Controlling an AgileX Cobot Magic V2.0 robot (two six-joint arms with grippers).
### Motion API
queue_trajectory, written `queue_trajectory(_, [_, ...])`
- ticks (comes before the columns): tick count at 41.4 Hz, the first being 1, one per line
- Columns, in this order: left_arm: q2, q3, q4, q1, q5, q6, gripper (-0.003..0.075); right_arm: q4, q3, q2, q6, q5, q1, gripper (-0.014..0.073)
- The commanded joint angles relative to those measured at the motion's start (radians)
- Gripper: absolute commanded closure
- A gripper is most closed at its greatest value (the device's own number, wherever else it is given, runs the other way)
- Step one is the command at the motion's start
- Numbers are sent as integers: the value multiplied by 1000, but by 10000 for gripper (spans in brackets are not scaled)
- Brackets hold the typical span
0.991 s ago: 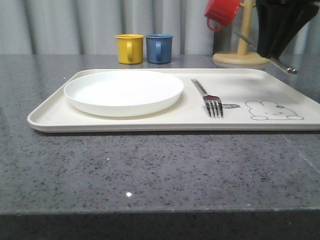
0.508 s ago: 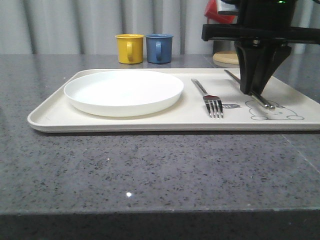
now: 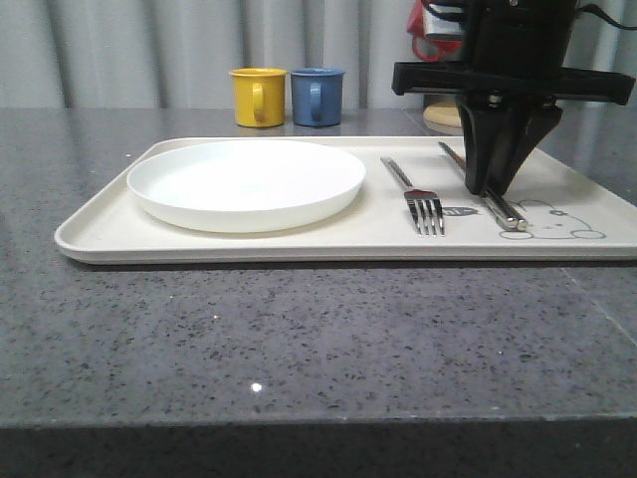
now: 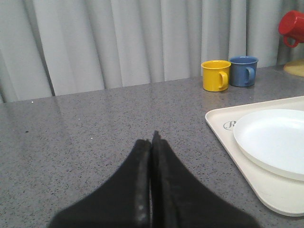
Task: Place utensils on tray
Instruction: 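Lower the chopsticks onto the tray beside the fork, then open the right gripper and raise it off the chopsticks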
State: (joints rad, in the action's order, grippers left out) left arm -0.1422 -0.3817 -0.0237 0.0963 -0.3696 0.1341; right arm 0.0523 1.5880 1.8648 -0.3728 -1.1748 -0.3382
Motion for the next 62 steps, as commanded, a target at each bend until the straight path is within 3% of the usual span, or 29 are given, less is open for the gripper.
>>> queue_trajectory(1, [-11, -28, -7, 0, 81, -11, 739, -1, 32, -46, 1, 12, 1, 565])
queue_trajectory(14, [-11, -28, -7, 0, 81, -11, 739, -1, 32, -46, 1, 6, 1, 461])
queue_trajectory(24, [-11, -28, -7, 0, 81, -11, 739, -1, 32, -46, 1, 6, 1, 309])
queue_trajectory(35, [-11, -28, -7, 0, 81, -11, 739, -92, 35, -84, 20, -51, 16, 281])
queue_trajectory(42, [-11, -28, -7, 0, 81, -11, 739, -184, 35, -142, 85, -116, 99, 281])
queue_trajectory(55, [-11, -28, -7, 0, 81, -11, 739, -236, 34, -184, 257, -160, 364, 280])
queue_trajectory(62, [-11, -28, -7, 0, 81, -11, 739, -237, 34, -164, 286, -138, 484, 207])
